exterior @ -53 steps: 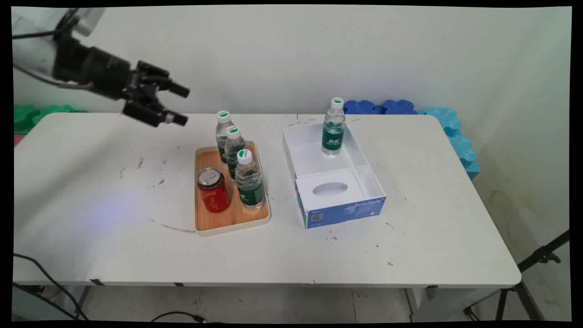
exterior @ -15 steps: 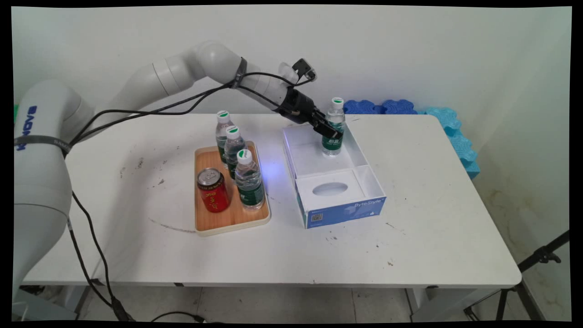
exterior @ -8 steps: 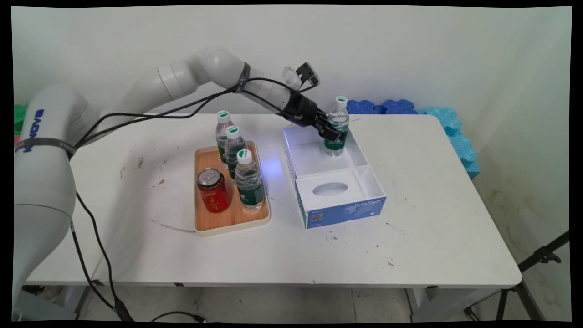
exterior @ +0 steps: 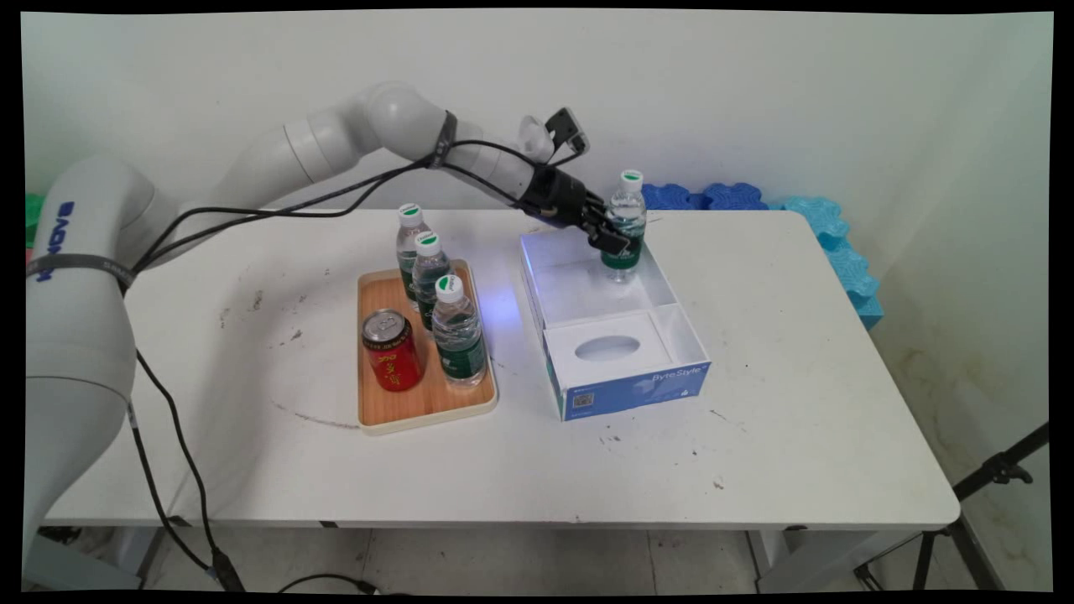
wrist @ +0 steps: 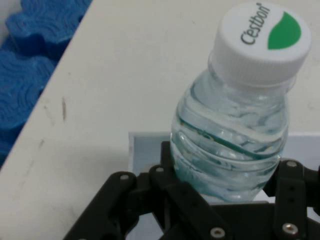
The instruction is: Place the picked object on the tray
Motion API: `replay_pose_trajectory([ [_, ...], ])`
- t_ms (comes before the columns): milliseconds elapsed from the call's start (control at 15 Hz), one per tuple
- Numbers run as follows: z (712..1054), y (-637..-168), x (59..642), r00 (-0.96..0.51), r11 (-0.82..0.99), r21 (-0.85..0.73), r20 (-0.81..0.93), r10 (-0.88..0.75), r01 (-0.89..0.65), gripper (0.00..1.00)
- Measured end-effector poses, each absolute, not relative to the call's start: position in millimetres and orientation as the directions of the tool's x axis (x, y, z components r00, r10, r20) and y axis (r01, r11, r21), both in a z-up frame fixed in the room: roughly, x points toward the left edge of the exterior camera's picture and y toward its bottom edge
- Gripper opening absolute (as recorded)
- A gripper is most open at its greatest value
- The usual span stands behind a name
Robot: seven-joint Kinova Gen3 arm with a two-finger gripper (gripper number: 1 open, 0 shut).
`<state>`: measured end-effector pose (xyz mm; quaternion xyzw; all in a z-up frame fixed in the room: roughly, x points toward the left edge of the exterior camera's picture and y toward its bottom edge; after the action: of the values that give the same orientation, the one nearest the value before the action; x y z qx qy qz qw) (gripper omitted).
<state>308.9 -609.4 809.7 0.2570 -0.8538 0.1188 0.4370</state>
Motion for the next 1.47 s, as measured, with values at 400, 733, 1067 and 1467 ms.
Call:
replay_pose_trajectory([
  [400, 858, -587, 332, -0.464, 0.83, -0.021, 0.837, -0.291, -0.558, 0.0],
  [733, 919, -541, 382, -0.452, 0.819, -0.05, 0.852, -0.264, -0.572, 0.0],
  [1067, 943, -478, 452, -0.492, 0.828, -0.055, 0.826, -0.277, -0.558, 0.0],
  [1467, 936, -415, 537, -0.539, 0.825, -0.056, 0.781, -0.315, -0.563, 0.0],
])
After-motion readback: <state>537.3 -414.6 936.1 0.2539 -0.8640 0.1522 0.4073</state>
